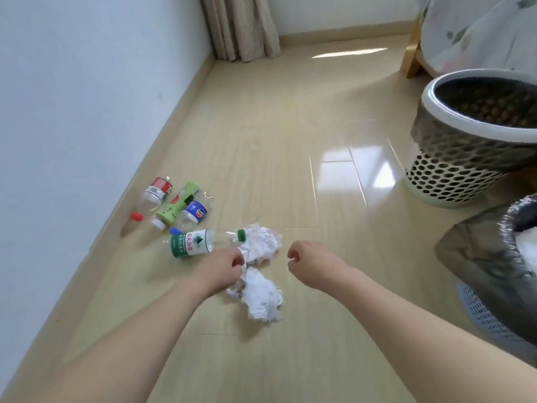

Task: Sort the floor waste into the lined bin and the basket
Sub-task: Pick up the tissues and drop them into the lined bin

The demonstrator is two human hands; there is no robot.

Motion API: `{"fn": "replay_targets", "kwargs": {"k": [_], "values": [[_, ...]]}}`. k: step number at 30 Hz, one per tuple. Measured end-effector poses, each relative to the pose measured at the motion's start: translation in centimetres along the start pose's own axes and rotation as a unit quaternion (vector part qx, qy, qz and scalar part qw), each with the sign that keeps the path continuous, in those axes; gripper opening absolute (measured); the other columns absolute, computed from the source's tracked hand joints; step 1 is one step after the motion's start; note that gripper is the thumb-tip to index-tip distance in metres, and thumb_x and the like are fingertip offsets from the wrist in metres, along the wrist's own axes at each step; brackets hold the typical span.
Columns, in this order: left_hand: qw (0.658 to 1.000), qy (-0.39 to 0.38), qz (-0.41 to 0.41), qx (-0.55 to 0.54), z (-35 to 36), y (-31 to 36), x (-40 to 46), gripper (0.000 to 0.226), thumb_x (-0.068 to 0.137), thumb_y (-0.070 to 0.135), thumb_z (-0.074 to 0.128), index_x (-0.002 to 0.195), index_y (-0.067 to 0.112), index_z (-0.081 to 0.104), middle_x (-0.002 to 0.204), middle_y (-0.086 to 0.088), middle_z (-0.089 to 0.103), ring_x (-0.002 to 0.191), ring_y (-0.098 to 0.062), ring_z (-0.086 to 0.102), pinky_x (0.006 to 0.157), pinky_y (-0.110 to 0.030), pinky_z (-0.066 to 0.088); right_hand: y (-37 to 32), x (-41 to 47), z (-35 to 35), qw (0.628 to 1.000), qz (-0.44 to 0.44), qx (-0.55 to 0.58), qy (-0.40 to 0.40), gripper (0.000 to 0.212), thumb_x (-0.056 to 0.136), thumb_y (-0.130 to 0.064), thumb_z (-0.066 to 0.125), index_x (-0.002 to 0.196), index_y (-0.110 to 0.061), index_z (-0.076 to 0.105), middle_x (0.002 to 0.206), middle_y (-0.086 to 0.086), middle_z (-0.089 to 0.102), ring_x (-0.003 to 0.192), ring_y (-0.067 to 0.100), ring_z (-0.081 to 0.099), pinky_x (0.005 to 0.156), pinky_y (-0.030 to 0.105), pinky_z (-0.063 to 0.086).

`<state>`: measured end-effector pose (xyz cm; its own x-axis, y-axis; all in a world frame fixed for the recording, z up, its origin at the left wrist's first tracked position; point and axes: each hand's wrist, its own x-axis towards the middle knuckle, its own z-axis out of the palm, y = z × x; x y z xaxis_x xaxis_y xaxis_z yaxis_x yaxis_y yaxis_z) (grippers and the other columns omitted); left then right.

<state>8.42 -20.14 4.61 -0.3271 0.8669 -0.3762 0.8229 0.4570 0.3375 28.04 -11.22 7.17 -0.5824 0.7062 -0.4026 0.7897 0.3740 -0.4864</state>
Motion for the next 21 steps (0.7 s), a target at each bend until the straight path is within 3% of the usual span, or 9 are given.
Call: {"fn": "replay_targets", "kwargs": {"k": [3,8,11,15,16,18,21], "values": [[0.998,-0.053,0.017,0.022,1.7,-4.0,0.7,0.018,0.086,0.018,0.049,0.098,0.023,0.063,0.104,-0.002,0.067,0.095,-0.023,0.061,0.083,-0.032,0.051,-1.6,1.8,3.9,0.998,0.040,0.010,-0.046,0.033,0.090,-0.015,0.045,0.121,-0.014,0.056,0.124,0.003,0.056,0.109,0.021,0.055,0.080,0.026,0.043],[0.976,-0.141,0.116,0.117,3.7,-6.6,1.8,0.034,0.089,0.023,0.045,0.119,0.027,0.060,0.120,0.004,0.062,0.109,-0.021,0.058,0.083,-0.031,0.049,-3.2,2.7,9.6,0.990,0.106,0.012,-0.091,0.032,0.092,-0.023,0.048,0.122,-0.011,0.049,0.122,0.006,0.053,0.104,0.023,0.056,0.073,0.026,0.039],[0.966,-0.128,0.162,0.155,3.7,-6.6,2.6,0.026,0.092,0.025,0.043,0.112,0.023,0.059,0.115,0.002,0.063,0.102,-0.024,0.060,0.072,-0.030,0.044,-4.1,3.6,11.7,0.985,0.159,0.029,-0.065,0.022,0.087,-0.030,0.052,0.102,-0.015,0.049,0.103,0.002,0.056,0.085,0.022,0.054,0.067,0.028,0.041],[0.971,-0.053,0.186,0.138,3.7,-7.8,3.5,0.013,0.091,0.024,0.044,0.101,0.019,0.051,0.104,-0.002,0.060,0.093,-0.028,0.059,0.064,-0.032,0.037,-4.9,4.3,13.7,0.981,0.191,0.005,-0.034,0.015,0.087,-0.022,0.051,0.100,-0.015,0.049,0.106,0.003,0.057,0.092,0.025,0.057,0.069,0.029,0.040],[0.973,-0.040,0.189,0.129,3.9,-8.3,3.6,0.013,0.089,0.024,0.045,0.101,0.019,0.048,0.103,-0.002,0.057,0.091,-0.028,0.058,0.064,-0.033,0.037,-5.1,4.5,13.8,0.981,0.190,-0.015,-0.023,0.007,0.088,-0.016,0.048,0.095,-0.016,0.047,0.108,0.004,0.058,0.090,0.026,0.056,0.068,0.029,0.039],[0.969,-0.022,0.206,0.134,4.1,-9.2,3.4,0.024,0.086,0.027,0.049,0.109,0.019,0.047,0.104,-0.001,0.052,0.092,-0.024,0.054,0.066,-0.033,0.040,-5.3,4.7,13.6,0.982,0.182,-0.051,-0.003,0.011,0.088,-0.007,0.042,0.088,-0.018,0.043,0.105,0.004,0.060,0.081,0.024,0.049,0.066,0.028,0.036],[0.966,-0.012,0.213,0.144,4.6,-10.4,3.2,0.030,0.087,0.032,0.051,0.115,0.021,0.049,0.107,0.000,0.047,0.095,-0.021,0.049,0.069,-0.033,0.043,-5.5,4.6,13.2,0.982,0.182,-0.045,0.008,0.012,0.089,-0.007,0.041,0.091,-0.017,0.047,0.102,0.003,0.059,0.082,0.022,0.051,0.066,0.028,0.038]]}}
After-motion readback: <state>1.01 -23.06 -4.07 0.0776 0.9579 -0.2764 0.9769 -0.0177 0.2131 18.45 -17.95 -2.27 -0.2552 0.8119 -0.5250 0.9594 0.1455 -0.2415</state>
